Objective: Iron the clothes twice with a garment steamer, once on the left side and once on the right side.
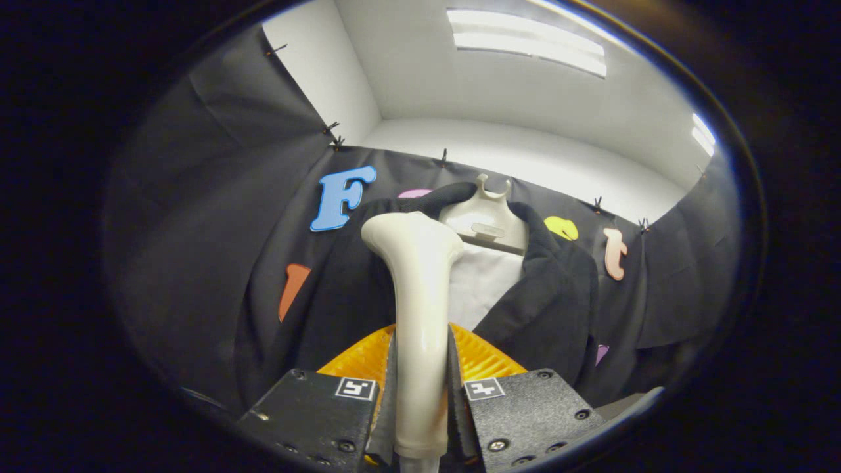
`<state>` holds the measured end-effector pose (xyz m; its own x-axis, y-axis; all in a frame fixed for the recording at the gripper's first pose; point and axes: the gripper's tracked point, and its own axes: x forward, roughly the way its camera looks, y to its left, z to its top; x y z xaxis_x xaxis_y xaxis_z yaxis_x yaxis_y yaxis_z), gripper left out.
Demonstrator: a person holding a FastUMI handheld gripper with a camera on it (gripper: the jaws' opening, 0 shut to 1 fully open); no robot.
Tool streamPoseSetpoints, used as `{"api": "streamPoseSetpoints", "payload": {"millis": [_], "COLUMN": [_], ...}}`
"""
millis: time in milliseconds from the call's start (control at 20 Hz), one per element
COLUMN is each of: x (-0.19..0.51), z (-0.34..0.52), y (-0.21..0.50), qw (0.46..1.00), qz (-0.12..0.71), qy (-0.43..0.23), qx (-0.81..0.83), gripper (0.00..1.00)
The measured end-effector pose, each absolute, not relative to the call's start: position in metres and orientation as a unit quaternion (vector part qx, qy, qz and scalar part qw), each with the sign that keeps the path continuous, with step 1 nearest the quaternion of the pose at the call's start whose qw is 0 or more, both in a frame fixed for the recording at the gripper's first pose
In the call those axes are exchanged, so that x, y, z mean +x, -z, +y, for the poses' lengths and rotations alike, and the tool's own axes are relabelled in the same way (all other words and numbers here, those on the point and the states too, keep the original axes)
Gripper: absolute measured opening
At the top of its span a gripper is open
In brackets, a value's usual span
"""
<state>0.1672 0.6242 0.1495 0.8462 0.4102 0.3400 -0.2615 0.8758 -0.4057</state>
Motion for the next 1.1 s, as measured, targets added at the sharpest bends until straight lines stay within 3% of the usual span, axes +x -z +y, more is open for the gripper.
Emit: {"api": "streamPoseSetpoints", "payload": {"millis": [1100], "x": [0.143], "z": [0.581], "y": [-0.026], "qw": [0.947], "qz": [-0.104], "qy": [-0.202], "qx": [-0.229], "gripper": [0.36]}}
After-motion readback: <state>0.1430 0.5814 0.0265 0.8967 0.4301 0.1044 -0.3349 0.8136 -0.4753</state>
